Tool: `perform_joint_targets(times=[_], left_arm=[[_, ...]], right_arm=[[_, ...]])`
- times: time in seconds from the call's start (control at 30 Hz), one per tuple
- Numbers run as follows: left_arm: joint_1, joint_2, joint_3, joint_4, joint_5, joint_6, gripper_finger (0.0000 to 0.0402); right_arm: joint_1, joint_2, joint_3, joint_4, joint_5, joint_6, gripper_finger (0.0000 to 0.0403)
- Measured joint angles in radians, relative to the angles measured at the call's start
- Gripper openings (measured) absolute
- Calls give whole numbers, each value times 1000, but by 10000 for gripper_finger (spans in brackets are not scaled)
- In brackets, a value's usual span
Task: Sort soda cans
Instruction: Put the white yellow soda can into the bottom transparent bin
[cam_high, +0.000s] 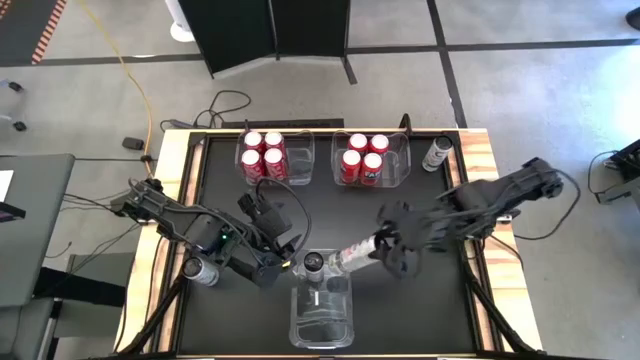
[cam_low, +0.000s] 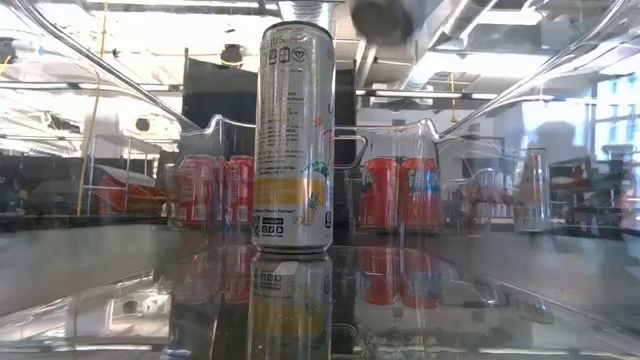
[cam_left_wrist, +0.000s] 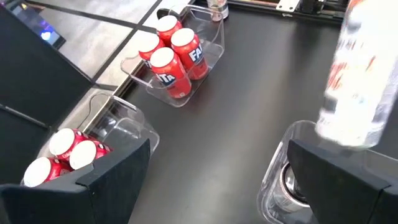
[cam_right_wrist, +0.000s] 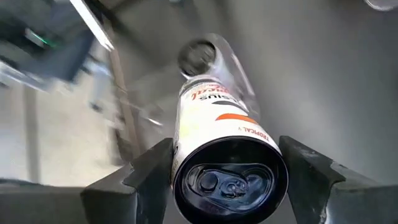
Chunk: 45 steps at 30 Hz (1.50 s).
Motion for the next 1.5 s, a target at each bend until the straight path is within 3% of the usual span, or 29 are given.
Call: perform_joint_targets(times=[0.3,0.7,0.9,1.27,1.5], left_arm=[[1,-5,1,-123,31,-148,375],[14,-14,1,-119,56,-138,375],[30,-14,1,-119,56,-160,375],[34,-14,1,-119,49,-171,375],[53,-14,1,-119,23,-171,375]], right_arm=[[-34,230,128,-115,-66,-190,262],[-49,571,431,-313,-73,-426,262],[-56,690,519,-360,-70,-514,262],[-75,738,545,-397,-22,-585,268],[-98,726,542,-392,-15,-590,330]])
